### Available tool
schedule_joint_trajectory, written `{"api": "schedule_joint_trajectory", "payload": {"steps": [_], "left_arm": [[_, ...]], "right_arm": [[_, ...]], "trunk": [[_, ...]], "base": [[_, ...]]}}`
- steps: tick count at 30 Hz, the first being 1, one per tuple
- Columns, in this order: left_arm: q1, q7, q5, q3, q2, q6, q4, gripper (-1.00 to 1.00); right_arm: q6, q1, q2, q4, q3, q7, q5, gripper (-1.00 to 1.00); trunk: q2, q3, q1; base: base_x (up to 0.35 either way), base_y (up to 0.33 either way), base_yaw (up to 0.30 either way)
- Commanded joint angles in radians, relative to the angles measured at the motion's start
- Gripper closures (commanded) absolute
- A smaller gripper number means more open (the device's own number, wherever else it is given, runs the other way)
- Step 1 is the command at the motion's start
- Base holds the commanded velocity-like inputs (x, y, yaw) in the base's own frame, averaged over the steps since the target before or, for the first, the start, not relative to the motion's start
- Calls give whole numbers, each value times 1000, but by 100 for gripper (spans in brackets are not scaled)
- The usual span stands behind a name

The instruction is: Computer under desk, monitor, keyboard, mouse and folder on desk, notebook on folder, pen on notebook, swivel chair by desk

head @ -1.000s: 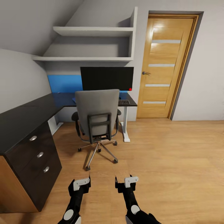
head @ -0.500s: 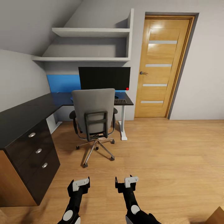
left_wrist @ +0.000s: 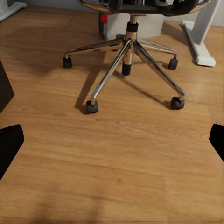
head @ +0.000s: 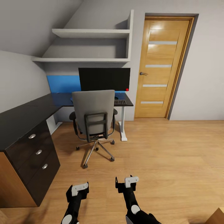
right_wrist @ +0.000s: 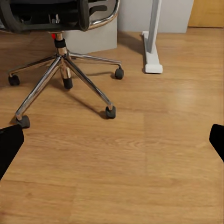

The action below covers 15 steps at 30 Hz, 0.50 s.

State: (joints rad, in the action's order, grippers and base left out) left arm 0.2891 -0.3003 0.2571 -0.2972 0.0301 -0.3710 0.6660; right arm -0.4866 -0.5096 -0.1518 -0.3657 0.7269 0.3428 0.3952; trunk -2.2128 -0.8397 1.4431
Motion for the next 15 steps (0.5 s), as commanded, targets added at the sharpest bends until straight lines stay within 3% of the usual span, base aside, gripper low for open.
{"api": "schedule_joint_trajectory", "payload": {"steps": [1, 10, 11, 15], "left_arm": [[1, -7, 8, -7, -1, -5, -4, -100], [1, -8, 15, -5, -2, -5, -42, -100], [1, -8, 16, -4, -3, -4, -94, -100], [1, -8, 16, -4, -3, -4, -115, -100]], "right_arm": [[-3, -1, 1, 1, 8, 7, 6, -100], [-3, -1, 1, 1, 8, 0, 8, -100], [-3, -1, 1, 27, 10, -5, 7, -100], [-7, -1, 1, 102, 10, -6, 8, -100]], "trunk": [[7, 2, -4], [70, 30, -39], [77, 34, -42], [105, 46, -58]], "base": [[0, 0, 0], [0, 0, 0], [0, 0, 0], [0, 0, 0]]}}
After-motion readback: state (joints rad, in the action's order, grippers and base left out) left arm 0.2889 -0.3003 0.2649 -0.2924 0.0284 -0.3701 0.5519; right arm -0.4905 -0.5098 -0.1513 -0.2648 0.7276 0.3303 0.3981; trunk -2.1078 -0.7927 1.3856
